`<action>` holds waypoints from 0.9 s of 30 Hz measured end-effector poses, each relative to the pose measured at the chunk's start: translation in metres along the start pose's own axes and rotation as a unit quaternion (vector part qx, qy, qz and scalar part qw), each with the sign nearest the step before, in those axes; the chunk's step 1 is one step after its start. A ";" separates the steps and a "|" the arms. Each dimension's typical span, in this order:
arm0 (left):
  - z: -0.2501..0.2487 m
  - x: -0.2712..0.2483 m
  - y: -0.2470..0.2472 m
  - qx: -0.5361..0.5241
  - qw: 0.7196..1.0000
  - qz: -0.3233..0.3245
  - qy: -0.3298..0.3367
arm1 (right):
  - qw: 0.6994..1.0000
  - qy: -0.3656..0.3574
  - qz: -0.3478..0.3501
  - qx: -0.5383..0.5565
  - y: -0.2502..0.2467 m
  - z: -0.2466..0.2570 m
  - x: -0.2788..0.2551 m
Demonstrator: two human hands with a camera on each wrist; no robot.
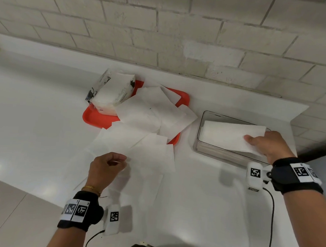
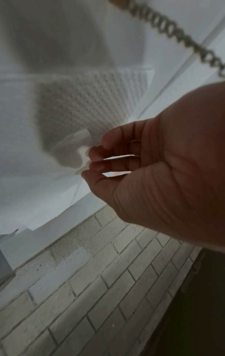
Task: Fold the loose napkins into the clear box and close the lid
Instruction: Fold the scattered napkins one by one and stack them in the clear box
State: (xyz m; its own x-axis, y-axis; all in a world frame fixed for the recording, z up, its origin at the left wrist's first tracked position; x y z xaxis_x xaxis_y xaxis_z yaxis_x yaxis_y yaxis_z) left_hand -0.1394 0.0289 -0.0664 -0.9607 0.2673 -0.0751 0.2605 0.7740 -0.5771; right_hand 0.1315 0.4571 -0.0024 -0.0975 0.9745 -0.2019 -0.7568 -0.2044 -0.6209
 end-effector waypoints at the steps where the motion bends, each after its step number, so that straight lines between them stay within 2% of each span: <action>1: 0.001 0.000 0.000 0.003 1.000 -0.002 -0.004 | 1.000 -0.004 -0.002 -0.015 0.003 -0.002 0.003; 6: -0.003 0.000 0.001 0.016 1.000 -0.016 -0.008 | 0.992 -0.042 -0.008 -0.117 0.010 -0.002 0.005; 12: -0.003 0.004 0.000 0.055 0.998 -0.036 0.018 | 0.959 -0.097 -0.022 -0.265 0.014 0.011 -0.013; 15: 0.000 0.007 -0.001 0.083 0.995 -0.056 0.031 | 0.941 -0.168 -0.067 -0.286 0.013 0.022 -0.032; 18: 0.003 0.009 -0.002 0.097 0.992 -0.061 0.044 | 0.928 -0.293 -0.095 -0.211 0.017 0.041 -0.066; 20: 0.005 0.008 -0.002 0.109 0.991 -0.052 0.057 | 0.928 -0.350 -0.041 -0.120 0.026 0.055 -0.098; 22: 0.006 0.006 -0.003 0.117 0.990 -0.039 0.063 | 0.923 -0.371 0.068 -0.073 0.044 0.062 -0.130; 25: 0.008 0.004 -0.006 0.118 0.991 -0.016 0.066 | 0.902 -0.366 0.202 -0.109 0.084 0.058 -0.165; 27: 0.010 0.002 -0.008 0.117 0.990 -0.008 0.073 | 0.899 -0.332 0.229 -0.172 0.114 0.047 -0.174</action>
State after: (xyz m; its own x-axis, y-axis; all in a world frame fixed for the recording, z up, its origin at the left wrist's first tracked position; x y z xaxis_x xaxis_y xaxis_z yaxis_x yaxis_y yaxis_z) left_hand -0.1441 0.0175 -0.0697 -0.9362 0.3488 0.0439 0.1992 0.6291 -0.7514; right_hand 0.0313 0.2687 -0.0026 -0.7981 0.5984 -0.0708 -0.3056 -0.5033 -0.8082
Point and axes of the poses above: each hand's wrist, its own x-axis towards the middle knuckle, its own y-axis out of the palm, z = x × y, the point moved 1 cm from there along x, towards the middle knuckle, and after that the axes turned 14 degrees about -z, right-handed, at the moved point
